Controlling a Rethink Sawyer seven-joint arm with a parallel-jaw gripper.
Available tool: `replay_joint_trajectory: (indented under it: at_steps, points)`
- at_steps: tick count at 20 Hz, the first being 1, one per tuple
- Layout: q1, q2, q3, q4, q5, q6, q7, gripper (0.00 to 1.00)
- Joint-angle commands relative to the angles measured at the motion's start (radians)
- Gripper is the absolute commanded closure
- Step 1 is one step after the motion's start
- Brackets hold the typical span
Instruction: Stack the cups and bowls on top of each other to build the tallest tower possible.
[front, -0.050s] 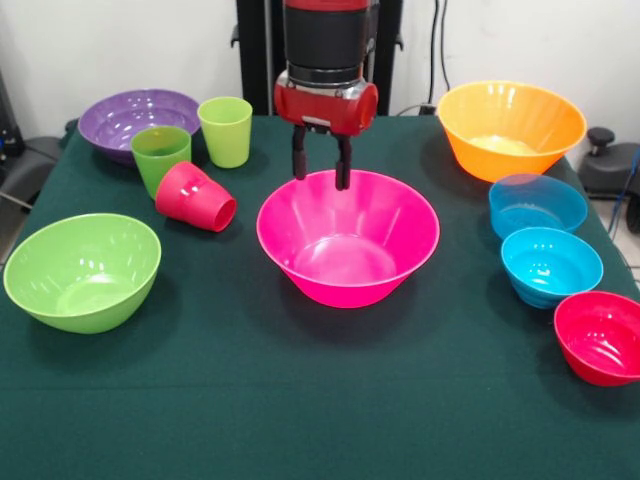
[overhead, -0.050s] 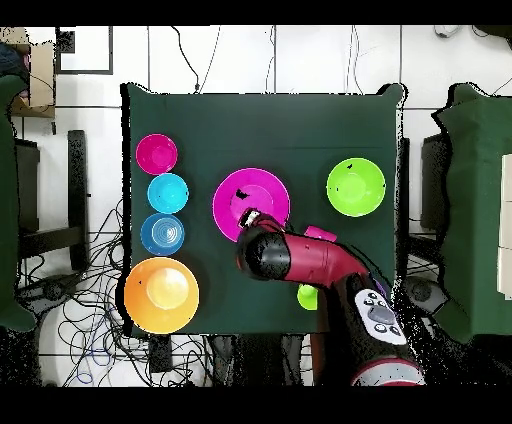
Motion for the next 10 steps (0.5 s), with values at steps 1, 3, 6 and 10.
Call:
replay_joint_trajectory:
  at_steps: [1,3,6,10]
  points:
    - [-0.008,-0.017,-0.007,0.049,-0.027,0.107,0.043,0.0]
    - [-0.02,-0.012,-0.012,0.044,-0.037,0.106,0.03,0.0]
    - [-0.033,-0.018,-0.015,0.057,-0.052,0.094,0.019,0.0]
    - [-0.044,-0.022,-0.015,0.058,-0.057,0.098,0.007,0.0]
